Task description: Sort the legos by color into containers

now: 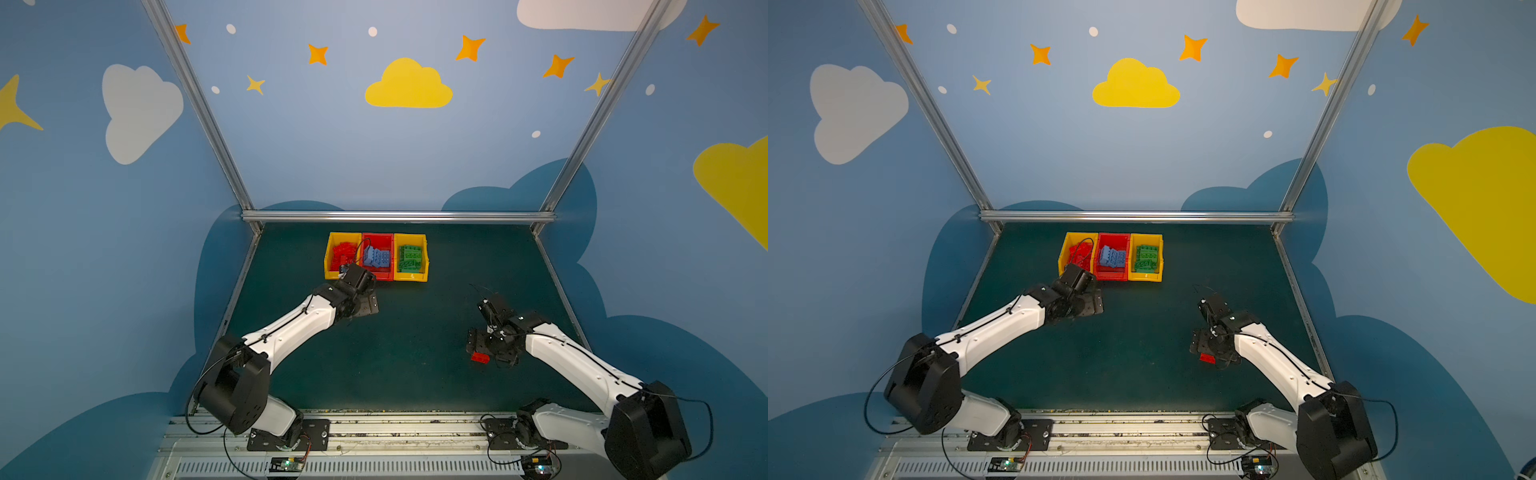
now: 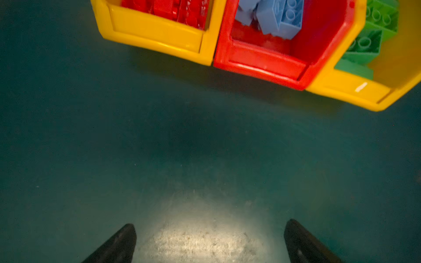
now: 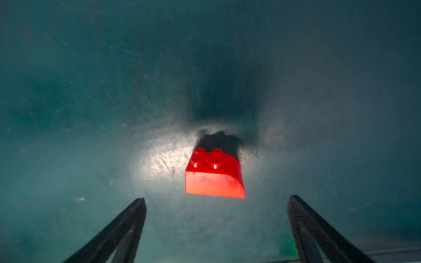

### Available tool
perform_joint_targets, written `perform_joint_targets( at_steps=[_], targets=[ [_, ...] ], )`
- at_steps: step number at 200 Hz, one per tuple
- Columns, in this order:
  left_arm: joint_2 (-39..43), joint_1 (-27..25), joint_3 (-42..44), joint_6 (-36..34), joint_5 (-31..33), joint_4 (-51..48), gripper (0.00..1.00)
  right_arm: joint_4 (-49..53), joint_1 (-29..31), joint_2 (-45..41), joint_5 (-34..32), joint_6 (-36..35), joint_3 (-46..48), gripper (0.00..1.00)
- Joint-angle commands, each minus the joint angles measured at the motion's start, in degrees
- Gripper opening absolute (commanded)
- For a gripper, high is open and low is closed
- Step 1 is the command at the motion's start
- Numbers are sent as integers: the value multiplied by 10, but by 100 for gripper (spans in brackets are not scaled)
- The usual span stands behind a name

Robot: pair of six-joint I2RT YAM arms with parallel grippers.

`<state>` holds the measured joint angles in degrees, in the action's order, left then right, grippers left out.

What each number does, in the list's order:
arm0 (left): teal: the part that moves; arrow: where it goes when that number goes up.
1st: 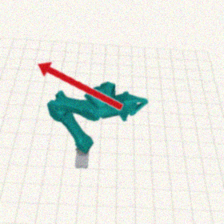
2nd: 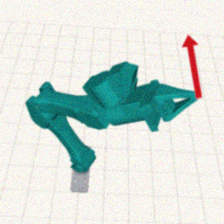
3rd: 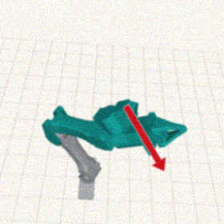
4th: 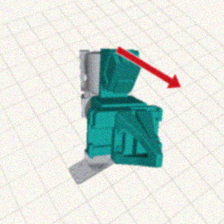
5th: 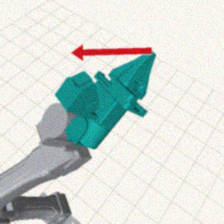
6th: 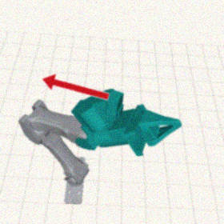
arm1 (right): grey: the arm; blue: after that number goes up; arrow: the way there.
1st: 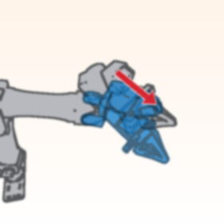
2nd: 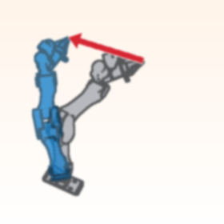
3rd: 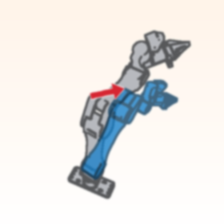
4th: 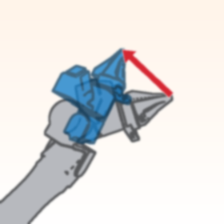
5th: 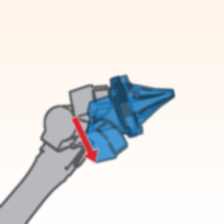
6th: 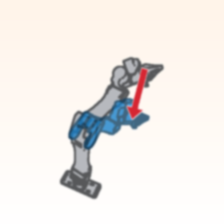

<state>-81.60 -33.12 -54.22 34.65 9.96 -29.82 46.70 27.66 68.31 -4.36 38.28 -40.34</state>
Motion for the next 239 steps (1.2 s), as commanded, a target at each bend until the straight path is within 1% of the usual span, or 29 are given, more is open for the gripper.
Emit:
perform_joint_targets(
  at_steps=[1, 23, 42, 56, 97, 115, 158, 171, 210, 239],
  targets=[
    [51, -13, 47, 39, 21, 22, 100, -37, 10, 11, 10, 27, 16, 93],
    [90, -16, 75, 42, 21, 24, 100, -56, 21, 25, 9, 34, 35, 92],
    [110, -15, 77, 36, 30, 17, 100, -67, 33, 36, 2, 38, 33, 88],
    [119, -16, 75, 32, 34, 13, 100, -65, 40, 46, -6, 41, 27, 83],
    [130, -17, 84, 33, 31, 11, 100, -55, 49, 62, -31, 47, 24, 70],
    [134, -16, 88, 34, 31, 13, 100, -53, 50, 65, -41, 48, 25, 69],
    [139, -16, 89, 38, 41, 10, 100, -56, 50, 76, -46, 46, 21, 61],
    [141, -16, 90, 41, 47, 5, 100, -56, 50, 85, -46, 45, 5, 56],
    [151, -15, 90, 45, 60, -9, 100, -62, 51, 107, -41, 41, -1, 42],
    [164, -15, 91, 47, 69, -20, 100, -49, 60, 107, -41, 36, -21, 39]
  ],
)
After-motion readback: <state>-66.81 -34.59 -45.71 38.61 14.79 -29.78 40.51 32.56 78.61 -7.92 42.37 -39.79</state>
